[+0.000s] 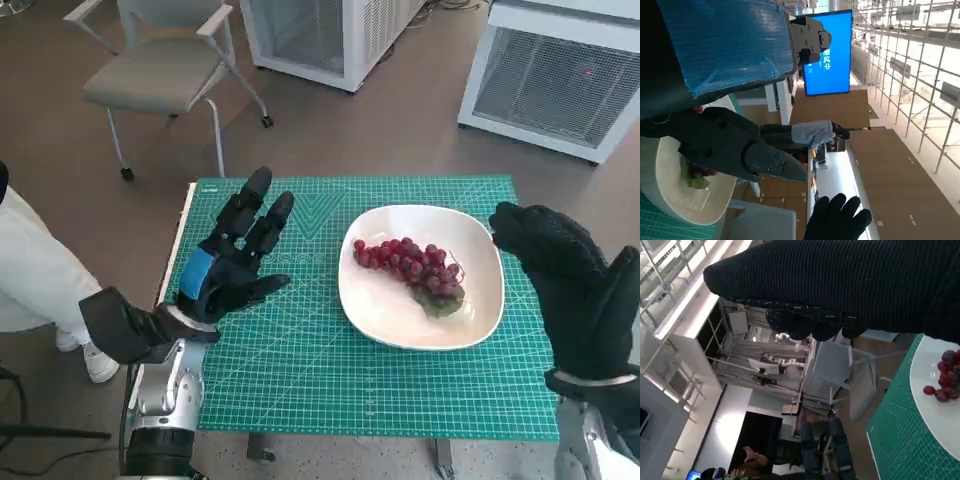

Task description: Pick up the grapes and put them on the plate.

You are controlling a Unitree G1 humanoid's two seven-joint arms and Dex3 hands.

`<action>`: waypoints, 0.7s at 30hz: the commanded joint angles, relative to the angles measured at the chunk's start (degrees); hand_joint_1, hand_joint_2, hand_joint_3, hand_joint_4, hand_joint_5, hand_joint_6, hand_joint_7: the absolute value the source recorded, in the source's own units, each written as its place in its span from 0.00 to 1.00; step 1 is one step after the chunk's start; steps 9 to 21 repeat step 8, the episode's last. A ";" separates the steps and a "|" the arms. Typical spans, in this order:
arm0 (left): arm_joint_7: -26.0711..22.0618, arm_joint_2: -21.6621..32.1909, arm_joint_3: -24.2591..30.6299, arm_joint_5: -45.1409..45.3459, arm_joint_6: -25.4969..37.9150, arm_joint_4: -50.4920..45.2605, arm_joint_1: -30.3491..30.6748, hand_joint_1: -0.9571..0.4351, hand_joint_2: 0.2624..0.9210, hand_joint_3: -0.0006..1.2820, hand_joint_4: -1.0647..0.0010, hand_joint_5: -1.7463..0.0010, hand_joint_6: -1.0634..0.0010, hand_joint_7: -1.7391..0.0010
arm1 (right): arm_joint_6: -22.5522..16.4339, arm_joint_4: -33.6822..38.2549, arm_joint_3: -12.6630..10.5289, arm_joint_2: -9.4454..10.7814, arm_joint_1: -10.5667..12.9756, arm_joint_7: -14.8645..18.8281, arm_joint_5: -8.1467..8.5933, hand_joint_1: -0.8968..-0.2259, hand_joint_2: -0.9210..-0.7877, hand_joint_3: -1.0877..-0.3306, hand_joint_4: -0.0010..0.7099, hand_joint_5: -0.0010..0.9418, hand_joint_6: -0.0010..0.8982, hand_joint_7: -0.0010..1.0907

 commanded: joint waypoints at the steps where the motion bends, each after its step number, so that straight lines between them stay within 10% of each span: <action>1: 1.27 0.10 -1.08 1.37 -0.19 -1.89 1.47 0.44 0.84 0.00 1.00 1.00 1.00 1.00 | 0.90 0.03 0.22 0.06 0.56 0.08 0.14 0.54 0.00 0.70 0.48 0.34 0.20 0.79; 21: 2.36 0.17 -1.79 2.33 -1.05 -2.78 2.16 0.42 0.84 0.00 1.00 1.00 1.00 1.00 | 0.85 0.22 0.07 -0.10 0.43 0.06 -0.05 0.54 0.00 0.70 0.48 0.34 0.19 0.79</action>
